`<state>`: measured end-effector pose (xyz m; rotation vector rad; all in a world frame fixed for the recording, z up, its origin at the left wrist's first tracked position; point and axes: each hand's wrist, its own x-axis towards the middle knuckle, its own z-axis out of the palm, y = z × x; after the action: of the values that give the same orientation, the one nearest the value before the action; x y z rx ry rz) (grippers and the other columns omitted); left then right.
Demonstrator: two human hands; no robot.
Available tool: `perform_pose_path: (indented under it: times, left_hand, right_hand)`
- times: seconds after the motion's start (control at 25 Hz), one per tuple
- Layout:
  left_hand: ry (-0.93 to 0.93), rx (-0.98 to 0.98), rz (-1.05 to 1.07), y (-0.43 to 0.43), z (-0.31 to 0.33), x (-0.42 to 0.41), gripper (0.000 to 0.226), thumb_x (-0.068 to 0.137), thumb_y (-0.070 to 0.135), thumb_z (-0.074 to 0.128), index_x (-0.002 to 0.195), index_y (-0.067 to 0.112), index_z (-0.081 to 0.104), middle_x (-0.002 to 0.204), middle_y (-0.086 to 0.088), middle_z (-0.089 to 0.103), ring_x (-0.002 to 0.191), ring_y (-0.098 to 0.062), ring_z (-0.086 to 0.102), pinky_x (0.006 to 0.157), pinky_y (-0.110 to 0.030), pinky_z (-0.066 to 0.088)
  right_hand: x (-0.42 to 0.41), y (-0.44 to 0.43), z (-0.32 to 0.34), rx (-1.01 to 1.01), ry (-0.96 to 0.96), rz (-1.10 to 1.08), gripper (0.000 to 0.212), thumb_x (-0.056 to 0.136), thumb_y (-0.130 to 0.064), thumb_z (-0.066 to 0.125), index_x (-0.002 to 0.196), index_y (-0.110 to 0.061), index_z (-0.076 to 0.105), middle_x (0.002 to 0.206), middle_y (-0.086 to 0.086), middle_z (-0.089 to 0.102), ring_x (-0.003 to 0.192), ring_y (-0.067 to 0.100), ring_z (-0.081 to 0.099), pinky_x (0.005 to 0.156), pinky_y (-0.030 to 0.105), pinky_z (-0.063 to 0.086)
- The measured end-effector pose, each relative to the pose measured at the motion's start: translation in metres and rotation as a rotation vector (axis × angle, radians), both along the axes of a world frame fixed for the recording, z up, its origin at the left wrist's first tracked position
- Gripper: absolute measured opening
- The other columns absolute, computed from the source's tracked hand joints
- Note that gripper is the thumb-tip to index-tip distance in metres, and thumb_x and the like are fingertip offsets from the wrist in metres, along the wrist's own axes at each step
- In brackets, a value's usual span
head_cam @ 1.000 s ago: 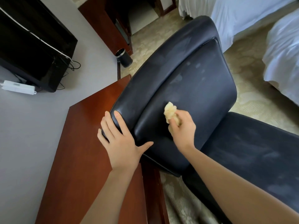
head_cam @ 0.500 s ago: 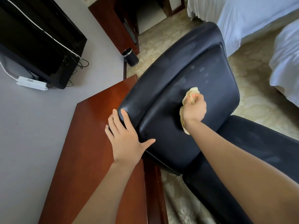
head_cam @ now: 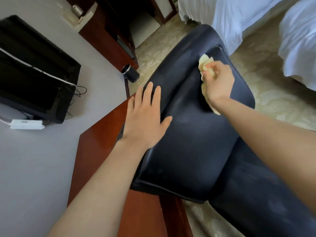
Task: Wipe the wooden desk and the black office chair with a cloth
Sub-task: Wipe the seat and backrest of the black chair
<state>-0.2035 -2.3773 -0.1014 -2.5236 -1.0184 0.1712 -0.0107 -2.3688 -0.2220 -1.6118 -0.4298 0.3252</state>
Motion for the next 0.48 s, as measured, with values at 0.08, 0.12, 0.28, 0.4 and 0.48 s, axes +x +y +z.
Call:
perform_pose_path:
  times: [0.08, 0.12, 0.28, 0.4, 0.48]
  left_hand:
    - [0.048, 0.016, -0.035, 0.009, -0.007, 0.019, 0.083, 0.094, 0.053, 0.042, 0.152, 0.015, -0.004, 0.160, -0.007, -0.008, 0.146, -0.029, -0.009, 0.117, -0.045, 0.003]
    - [0.080, 0.035, -0.054, 0.014, -0.012, 0.026, 0.085, 0.093, 0.054, 0.042, 0.152, 0.016, -0.006, 0.160, -0.007, -0.010, 0.146, -0.029, -0.013, 0.117, -0.047, 0.000]
    - [0.151, 0.095, -0.130, 0.027, -0.030, 0.038, 0.084, 0.091, 0.051, 0.045, 0.152, 0.018, -0.002, 0.158, -0.010, -0.017, 0.144, -0.035, -0.020, 0.114, -0.055, -0.005]
    - [0.107, 0.084, -0.179, 0.034, -0.035, 0.029, 0.076, 0.088, 0.042, 0.051, 0.152, 0.019, 0.017, 0.160, -0.014, -0.005, 0.145, -0.038, -0.011, 0.114, -0.057, 0.001]
    - [0.127, 0.132, -0.217, 0.036, -0.038, 0.022, 0.072, 0.087, 0.042, 0.053, 0.149, 0.017, 0.027, 0.159, -0.016, 0.007, 0.145, -0.041, 0.000, 0.114, -0.059, 0.007]
  right_hand:
    - [0.035, 0.005, -0.008, -0.052, 0.053, -0.066, 0.023, 0.086, -0.015, 0.051, 0.105, -0.020, 0.064, 0.115, 0.005, 0.059, 0.102, 0.018, 0.055, 0.089, 0.025, 0.041]
    - [0.051, 0.007, -0.012, -0.083, 0.071, -0.086, 0.025, 0.086, -0.014, 0.049, 0.105, -0.019, 0.064, 0.115, 0.006, 0.060, 0.105, 0.021, 0.056, 0.092, 0.029, 0.043]
    - [0.065, 0.010, -0.026, -0.107, 0.041, -0.100, 0.025, 0.088, -0.019, 0.050, 0.109, -0.018, 0.064, 0.115, 0.008, 0.061, 0.107, 0.024, 0.055, 0.094, 0.032, 0.041]
    - [0.002, -0.001, -0.037, 0.047, -0.055, -0.093, 0.017, 0.087, -0.017, 0.057, 0.100, -0.017, 0.068, 0.100, 0.000, 0.062, 0.090, 0.009, 0.051, 0.080, 0.010, 0.033]
    - [-0.046, -0.020, -0.050, 0.156, -0.089, -0.011, 0.011, 0.083, -0.010, 0.061, 0.090, -0.015, 0.067, 0.090, -0.008, 0.056, 0.083, 0.001, 0.045, 0.078, 0.002, 0.029]
